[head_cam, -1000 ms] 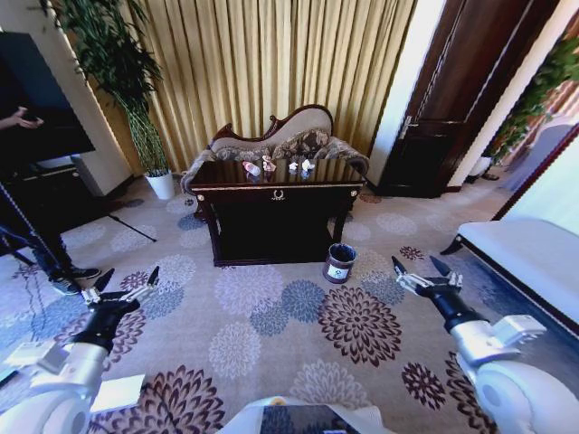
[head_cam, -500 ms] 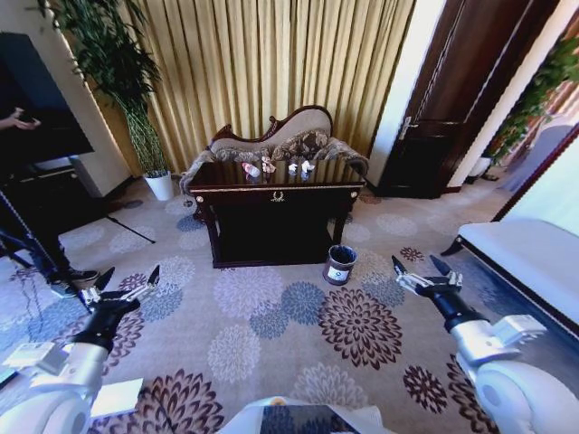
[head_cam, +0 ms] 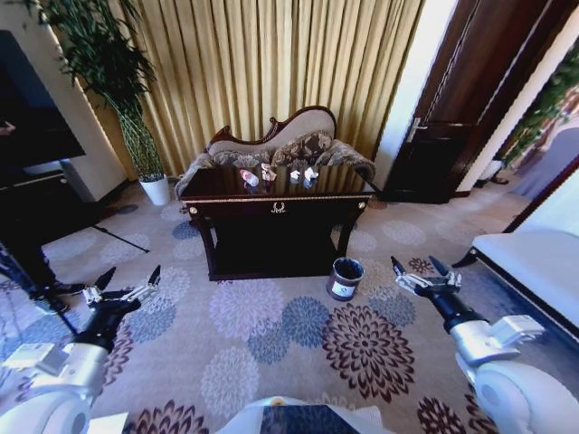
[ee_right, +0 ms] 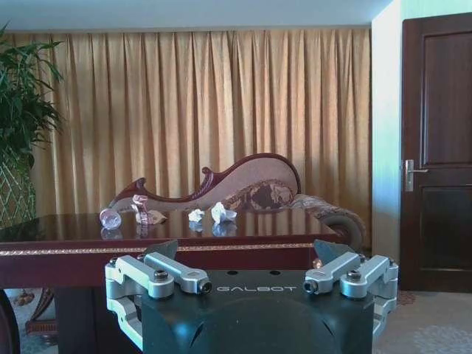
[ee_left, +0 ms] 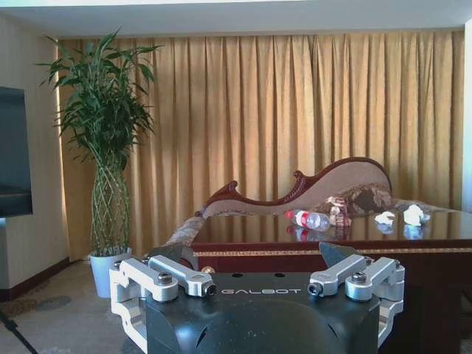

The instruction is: Move to the front of the table and place the trash on the table into the trash bin.

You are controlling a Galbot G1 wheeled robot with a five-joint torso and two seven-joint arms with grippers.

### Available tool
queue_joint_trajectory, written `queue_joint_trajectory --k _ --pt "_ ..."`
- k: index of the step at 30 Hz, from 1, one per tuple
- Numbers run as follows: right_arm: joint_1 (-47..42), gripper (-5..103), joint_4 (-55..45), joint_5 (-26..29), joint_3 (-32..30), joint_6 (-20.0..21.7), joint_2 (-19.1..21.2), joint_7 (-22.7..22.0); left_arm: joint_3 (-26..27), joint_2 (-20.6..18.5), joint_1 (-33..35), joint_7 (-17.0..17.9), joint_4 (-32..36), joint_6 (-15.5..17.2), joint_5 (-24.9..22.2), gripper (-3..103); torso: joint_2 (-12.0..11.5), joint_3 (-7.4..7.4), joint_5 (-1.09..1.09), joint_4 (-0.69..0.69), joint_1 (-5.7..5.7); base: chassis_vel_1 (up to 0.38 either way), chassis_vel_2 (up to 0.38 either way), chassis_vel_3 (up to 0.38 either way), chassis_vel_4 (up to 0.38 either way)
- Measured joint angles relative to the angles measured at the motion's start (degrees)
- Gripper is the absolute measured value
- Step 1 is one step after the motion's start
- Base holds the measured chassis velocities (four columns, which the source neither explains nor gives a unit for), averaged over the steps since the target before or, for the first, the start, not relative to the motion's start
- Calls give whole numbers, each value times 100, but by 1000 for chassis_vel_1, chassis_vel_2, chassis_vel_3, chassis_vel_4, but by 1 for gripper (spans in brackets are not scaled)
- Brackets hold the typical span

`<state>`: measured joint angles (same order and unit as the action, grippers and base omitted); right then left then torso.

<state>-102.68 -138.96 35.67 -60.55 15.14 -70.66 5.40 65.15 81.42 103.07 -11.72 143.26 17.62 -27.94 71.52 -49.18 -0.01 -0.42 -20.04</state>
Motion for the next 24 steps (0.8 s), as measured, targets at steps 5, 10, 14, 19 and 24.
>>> queue_joint_trajectory --k 5,10,14,19,24 --pt "-1 100 -6 0 1 -3 -1 0 16 7 14 -25 -1 -28 -5 100 1 0 -2 -2 0 -206 219 187 -198" --pt "-7 100 -15 0 2 -15 -5 0 28 19 39 -53 -2 -100 -6 100 1 0 0 -2 1 -217 209 224 -210" --pt "-19 100 -30 -2 5 -20 -17 2 35 25 60 -70 -2 -120 -9 100 0 0 -1 0 0 -226 226 243 -228" --pt "-34 100 -52 -6 9 -22 -34 5 70 27 69 -91 -2 -130 -29 100 0 0 -1 -2 1 -198 219 199 -219" --pt "-40 100 -63 -10 13 -25 -40 17 116 26 74 -117 -2 -131 -134 100 1 1 -1 -1 1 -196 197 213 -202"
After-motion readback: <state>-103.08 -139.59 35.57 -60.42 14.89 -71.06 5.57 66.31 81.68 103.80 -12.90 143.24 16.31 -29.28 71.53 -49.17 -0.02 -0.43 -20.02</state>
